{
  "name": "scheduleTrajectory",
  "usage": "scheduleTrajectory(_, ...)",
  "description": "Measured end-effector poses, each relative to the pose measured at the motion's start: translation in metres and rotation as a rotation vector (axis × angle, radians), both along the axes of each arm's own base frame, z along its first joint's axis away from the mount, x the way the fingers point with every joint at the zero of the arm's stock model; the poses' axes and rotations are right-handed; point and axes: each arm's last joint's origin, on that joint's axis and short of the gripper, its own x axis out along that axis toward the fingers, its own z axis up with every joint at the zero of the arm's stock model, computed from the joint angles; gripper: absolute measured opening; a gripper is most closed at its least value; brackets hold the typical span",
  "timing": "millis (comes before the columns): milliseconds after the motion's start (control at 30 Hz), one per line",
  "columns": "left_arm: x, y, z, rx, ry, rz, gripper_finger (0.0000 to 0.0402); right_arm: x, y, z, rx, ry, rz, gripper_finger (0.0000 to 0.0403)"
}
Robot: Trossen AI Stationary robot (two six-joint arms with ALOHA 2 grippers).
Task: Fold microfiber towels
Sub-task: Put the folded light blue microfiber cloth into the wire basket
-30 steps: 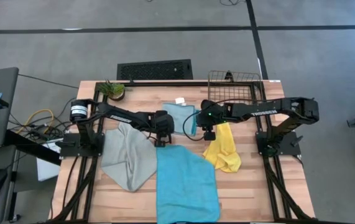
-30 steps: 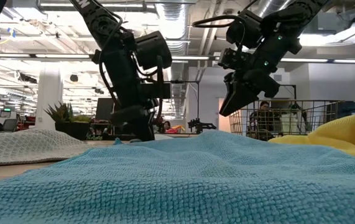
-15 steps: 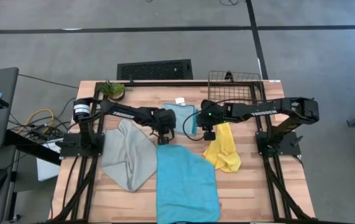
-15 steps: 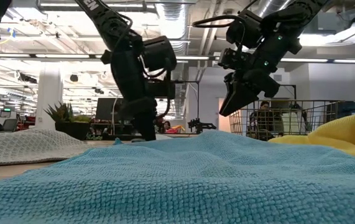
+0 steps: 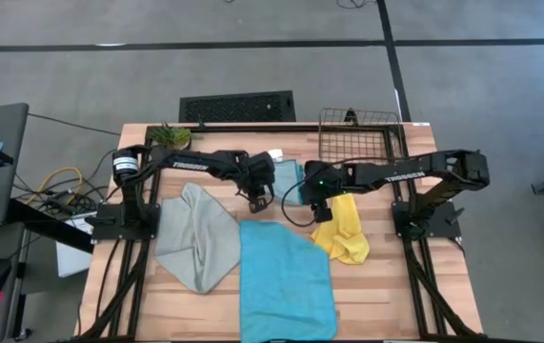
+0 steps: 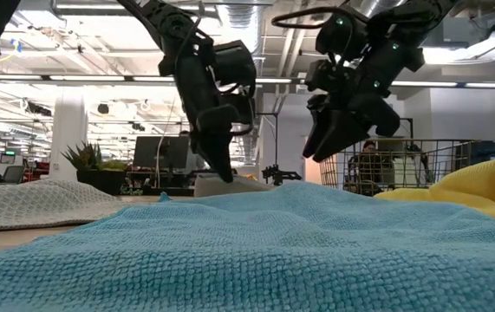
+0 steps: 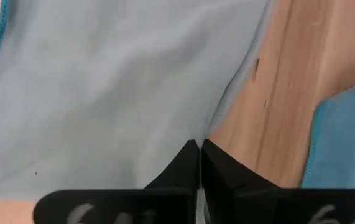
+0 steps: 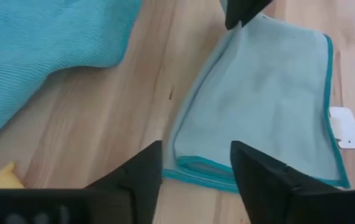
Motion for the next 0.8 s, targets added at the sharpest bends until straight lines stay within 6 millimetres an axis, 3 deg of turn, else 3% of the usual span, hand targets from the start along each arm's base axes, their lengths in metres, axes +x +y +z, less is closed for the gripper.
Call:
scheduleTrajectory(167,0.003,0.006,0.007,-0.050,-0.038,0.071,0.0000,0.003,-0.001,-0.003,-0.001,-0.007,0.000,0.0243)
scheduleTrajectory(433,0.013,0.009,0.024,-0.052,-0.102,0.099,0.0000,0.012,-0.004,-0.033,0.024,0.066,-0.030,0.0237)
scheduleTrajectory(800,0.013,0.008,0.029,-0.077,-0.087,0.102,0.0000,0.014,-0.008,-0.039,-0.075,0.087,-0.115,0.0235)
